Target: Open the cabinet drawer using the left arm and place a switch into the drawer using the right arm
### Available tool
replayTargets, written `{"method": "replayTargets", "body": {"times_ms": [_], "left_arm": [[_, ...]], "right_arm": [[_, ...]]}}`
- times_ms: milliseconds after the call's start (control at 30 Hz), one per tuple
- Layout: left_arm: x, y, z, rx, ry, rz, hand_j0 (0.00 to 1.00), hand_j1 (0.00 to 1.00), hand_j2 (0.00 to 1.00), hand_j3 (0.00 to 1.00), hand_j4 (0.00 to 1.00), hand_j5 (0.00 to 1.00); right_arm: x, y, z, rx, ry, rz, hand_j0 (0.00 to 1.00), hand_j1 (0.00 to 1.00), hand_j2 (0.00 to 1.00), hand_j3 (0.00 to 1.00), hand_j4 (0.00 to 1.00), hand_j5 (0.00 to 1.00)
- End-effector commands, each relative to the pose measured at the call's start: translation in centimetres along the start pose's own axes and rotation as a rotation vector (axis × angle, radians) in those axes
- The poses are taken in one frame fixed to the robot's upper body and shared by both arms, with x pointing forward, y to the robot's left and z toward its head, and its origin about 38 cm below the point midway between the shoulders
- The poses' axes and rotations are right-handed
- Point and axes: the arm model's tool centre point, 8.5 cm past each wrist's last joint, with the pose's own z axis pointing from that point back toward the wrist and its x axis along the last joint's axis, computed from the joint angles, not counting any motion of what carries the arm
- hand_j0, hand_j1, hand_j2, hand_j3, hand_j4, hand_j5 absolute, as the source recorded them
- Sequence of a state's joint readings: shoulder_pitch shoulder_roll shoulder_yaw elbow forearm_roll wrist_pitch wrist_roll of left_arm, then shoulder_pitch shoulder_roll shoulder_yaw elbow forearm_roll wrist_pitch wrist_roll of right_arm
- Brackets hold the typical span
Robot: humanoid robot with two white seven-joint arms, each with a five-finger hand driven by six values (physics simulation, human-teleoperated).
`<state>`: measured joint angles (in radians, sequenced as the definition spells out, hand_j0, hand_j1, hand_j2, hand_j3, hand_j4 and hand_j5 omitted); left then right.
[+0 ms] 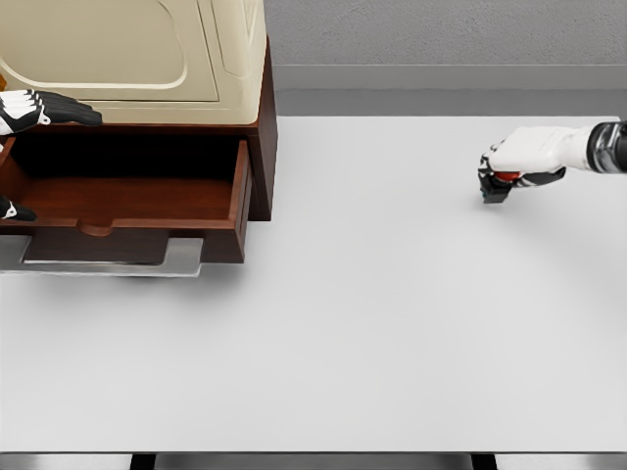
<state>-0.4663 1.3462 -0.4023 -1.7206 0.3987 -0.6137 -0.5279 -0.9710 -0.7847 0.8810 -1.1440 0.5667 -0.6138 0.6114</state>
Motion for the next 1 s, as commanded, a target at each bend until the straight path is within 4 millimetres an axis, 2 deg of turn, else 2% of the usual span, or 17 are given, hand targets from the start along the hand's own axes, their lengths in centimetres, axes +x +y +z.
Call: {"method": "replayTargets", "body": {"times_ms": [0,200,333,567,667,767,900,967], "left_arm": [[0.0,0.1,0.0,0.005,0.0,0.006,1.0,1.0,1.0,1.0,1.0,1.0],[0.1,0.4,0.4,0.01,0.005,0.013,1.0,1.0,1.0,1.0,1.0,1.0],[0.1,0.4,0.4,0.011,0.007,0.014,1.0,1.0,1.0,1.0,1.0,1.0],[0.1,0.5,0.6,0.01,0.011,0.014,1.0,1.0,1.0,1.0,1.0,1.0],[0.1,0.5,0.6,0.009,0.011,0.015,1.0,1.0,1.0,1.0,1.0,1.0],[0.1,0.5,0.7,0.006,0.014,0.015,1.0,1.0,1.0,1.0,1.0,1.0],[0.0,0.4,0.7,0.005,0.016,0.018,1.0,1.0,1.0,1.0,1.0,1.0],[0.0,0.4,0.7,0.005,0.016,0.018,1.0,1.0,1.0,1.0,1.0,1.0]], "right_arm": [[1.3,-1.5,-0.1,-0.033,-0.031,0.041,0.46,0.46,0.46,0.46,0.46,0.46],[4.5,-6.8,1.0,-0.132,-0.088,0.187,0.47,0.47,0.47,0.47,0.47,0.47],[7.5,-10.4,2.0,-0.225,-0.167,0.256,0.47,0.47,0.47,0.47,0.47,0.47],[11.0,-14.5,1.1,-0.289,-0.258,0.331,0.49,0.49,0.49,0.49,0.49,0.49],[13.0,-17.1,0.5,-0.331,-0.307,0.367,0.49,0.49,0.49,0.49,0.49,0.49],[16.5,-19.4,-1.1,-0.333,-0.387,0.433,0.49,0.49,0.49,0.49,0.49,0.49],[19.0,-21.9,-0.3,-0.394,-0.448,0.468,0.5,0.5,0.5,0.5,0.5,0.5],[19.7,-22.4,0.2,-0.408,-0.46,0.494,0.51,0.51,0.51,0.51,0.51,0.51]]}}
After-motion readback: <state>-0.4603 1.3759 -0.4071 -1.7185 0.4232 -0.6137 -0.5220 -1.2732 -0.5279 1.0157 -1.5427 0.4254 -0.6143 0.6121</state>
